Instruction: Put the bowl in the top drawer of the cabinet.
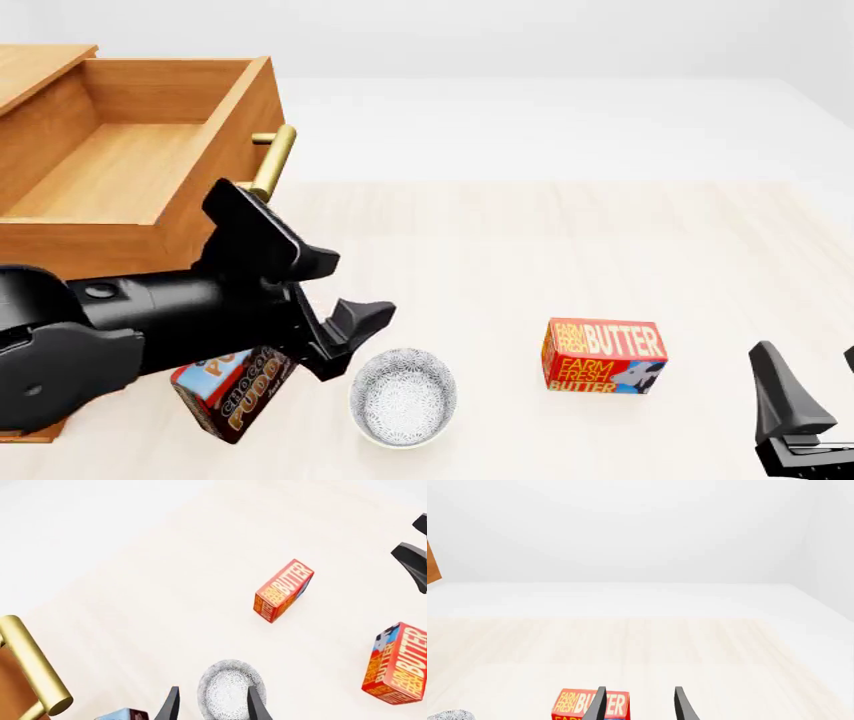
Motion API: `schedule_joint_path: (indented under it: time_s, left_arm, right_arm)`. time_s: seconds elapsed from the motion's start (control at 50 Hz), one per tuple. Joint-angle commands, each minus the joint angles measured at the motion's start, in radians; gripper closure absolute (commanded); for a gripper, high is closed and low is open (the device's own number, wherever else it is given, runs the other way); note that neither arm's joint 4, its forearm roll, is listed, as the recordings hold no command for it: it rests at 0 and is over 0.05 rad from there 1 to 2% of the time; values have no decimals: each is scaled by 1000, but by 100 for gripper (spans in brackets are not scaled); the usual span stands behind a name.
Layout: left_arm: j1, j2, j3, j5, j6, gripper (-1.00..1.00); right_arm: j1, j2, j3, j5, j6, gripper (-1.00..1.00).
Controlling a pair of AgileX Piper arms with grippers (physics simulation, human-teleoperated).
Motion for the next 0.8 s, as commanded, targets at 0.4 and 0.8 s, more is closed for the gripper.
schedule_joint_path:
  time_s: [0.4, 0.8]
  left_arm:
    - [29, 62, -50, 19, -56, -100]
    - [34, 180, -89, -11, -93, -100]
  right_arm:
    - [0, 0, 0, 0, 0, -100]
    - [0, 0, 0, 0, 0, -100]
